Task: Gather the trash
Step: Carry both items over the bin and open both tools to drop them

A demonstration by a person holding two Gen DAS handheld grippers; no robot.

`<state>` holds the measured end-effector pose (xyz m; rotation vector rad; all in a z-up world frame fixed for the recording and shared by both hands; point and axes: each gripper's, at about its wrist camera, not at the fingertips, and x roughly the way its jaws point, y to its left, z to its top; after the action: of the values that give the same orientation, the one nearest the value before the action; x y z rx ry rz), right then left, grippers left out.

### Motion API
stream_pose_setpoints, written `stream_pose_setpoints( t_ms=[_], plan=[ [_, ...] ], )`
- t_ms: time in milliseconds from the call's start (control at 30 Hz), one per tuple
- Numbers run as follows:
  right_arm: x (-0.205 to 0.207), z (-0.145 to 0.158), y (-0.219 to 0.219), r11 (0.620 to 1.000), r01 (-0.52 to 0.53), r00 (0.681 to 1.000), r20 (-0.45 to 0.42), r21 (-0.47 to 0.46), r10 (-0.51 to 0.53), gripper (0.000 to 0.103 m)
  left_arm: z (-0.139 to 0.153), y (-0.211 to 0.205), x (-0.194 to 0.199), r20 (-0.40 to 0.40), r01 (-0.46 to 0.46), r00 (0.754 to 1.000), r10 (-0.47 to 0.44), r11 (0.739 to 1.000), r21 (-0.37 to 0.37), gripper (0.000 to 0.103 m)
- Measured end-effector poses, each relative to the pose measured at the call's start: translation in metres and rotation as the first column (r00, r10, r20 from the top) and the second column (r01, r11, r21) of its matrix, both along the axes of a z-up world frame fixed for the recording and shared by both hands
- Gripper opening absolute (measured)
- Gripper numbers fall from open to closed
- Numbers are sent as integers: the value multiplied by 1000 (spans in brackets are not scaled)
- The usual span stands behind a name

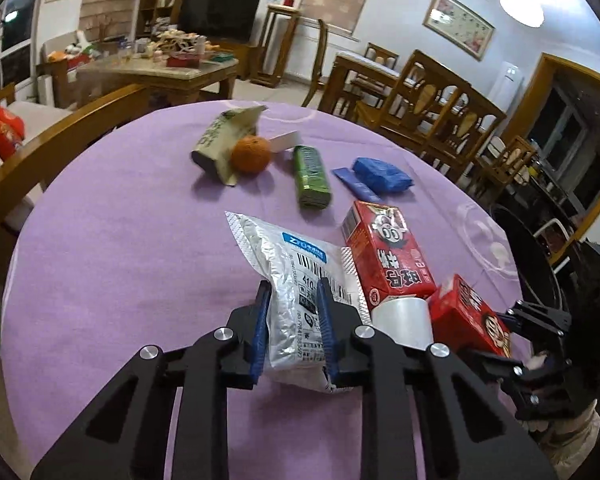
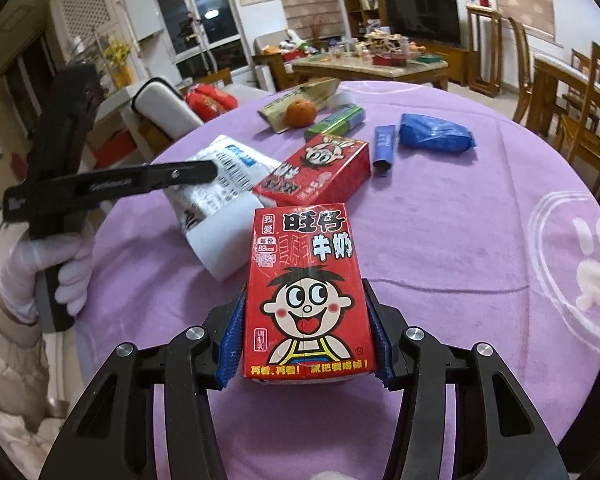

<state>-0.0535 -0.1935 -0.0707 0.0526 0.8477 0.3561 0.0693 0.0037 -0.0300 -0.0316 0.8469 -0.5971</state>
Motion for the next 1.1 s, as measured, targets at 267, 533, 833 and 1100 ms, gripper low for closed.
stream_pose_setpoints(
  t_ms=[267,533,833,1100],
  plan=[
    [-5,3,-22,996,55,998,18,63,-56,51,20,-31,-19,126,24,992,-24,1000,3,13],
    [-17,21,-52,977,136,985,79,165,-150,51,48,-27,-31,204,15,979,10,993,-120,13],
    [-37,52,-116,908,290,916,186,302,-355,51,71,-75,-49,278,108,960,-39,966,-235,14],
    [-81,70,-209,785,487,769,239,383,-593,51,66,-172,-67,293,287,931,-220,934,-213,14]
  ],
)
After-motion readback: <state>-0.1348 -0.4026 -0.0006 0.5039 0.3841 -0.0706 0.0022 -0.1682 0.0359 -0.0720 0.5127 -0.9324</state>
